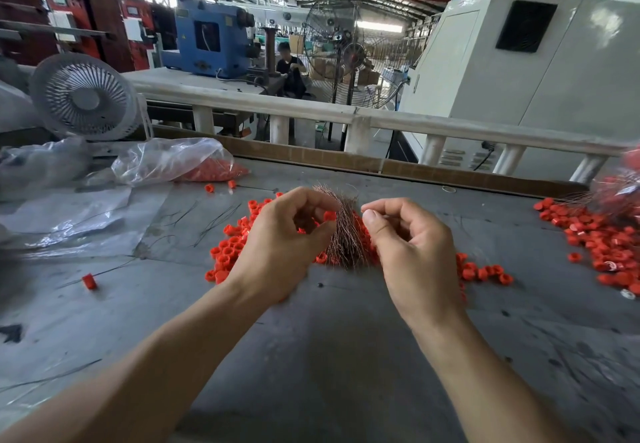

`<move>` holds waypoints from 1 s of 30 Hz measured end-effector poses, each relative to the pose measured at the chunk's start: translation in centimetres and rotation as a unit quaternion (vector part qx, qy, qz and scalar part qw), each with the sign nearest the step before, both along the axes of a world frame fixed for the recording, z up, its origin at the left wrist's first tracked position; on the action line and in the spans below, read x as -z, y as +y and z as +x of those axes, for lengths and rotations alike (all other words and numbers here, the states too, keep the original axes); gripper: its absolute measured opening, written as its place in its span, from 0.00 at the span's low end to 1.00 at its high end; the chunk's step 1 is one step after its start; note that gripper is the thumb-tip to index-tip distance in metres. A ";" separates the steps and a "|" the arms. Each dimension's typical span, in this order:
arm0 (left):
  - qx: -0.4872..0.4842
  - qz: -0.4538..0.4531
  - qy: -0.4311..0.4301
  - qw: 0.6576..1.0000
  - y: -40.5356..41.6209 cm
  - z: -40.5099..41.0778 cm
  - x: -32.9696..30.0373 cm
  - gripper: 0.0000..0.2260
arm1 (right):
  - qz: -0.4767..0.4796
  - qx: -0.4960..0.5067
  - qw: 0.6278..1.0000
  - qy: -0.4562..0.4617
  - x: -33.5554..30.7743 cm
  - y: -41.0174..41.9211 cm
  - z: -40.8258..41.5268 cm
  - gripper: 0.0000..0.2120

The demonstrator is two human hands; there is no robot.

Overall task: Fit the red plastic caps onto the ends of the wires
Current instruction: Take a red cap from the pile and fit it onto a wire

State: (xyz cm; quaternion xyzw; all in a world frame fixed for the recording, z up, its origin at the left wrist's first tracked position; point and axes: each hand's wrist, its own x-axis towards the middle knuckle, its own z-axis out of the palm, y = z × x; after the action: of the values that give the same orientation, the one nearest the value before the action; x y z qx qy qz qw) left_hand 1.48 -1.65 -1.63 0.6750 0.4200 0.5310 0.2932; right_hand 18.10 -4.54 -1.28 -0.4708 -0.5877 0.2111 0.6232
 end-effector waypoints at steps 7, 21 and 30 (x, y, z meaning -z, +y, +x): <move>0.050 -0.009 -0.062 0.997 0.2 0.0 0.0 0.11 | 0.008 -0.023 1.000 -0.019 -0.2 -0.4 -0.3 0.08; 0.118 -0.022 -0.102 0.988 0.1 0.0 -0.1 0.11 | -0.004 -0.028 0.999 -0.027 -0.6 -0.8 -0.5 0.08; 0.111 -0.019 -0.102 0.988 0.0 0.0 -0.1 0.10 | -0.007 -0.024 0.999 -0.031 -0.6 -0.9 -0.7 0.09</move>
State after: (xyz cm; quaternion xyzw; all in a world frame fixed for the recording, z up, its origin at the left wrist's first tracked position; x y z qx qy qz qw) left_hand 1.50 -1.70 -1.54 0.6543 0.3206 0.5527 0.4045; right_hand 17.37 -5.43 -0.67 -0.4672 -0.6160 0.2152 0.5966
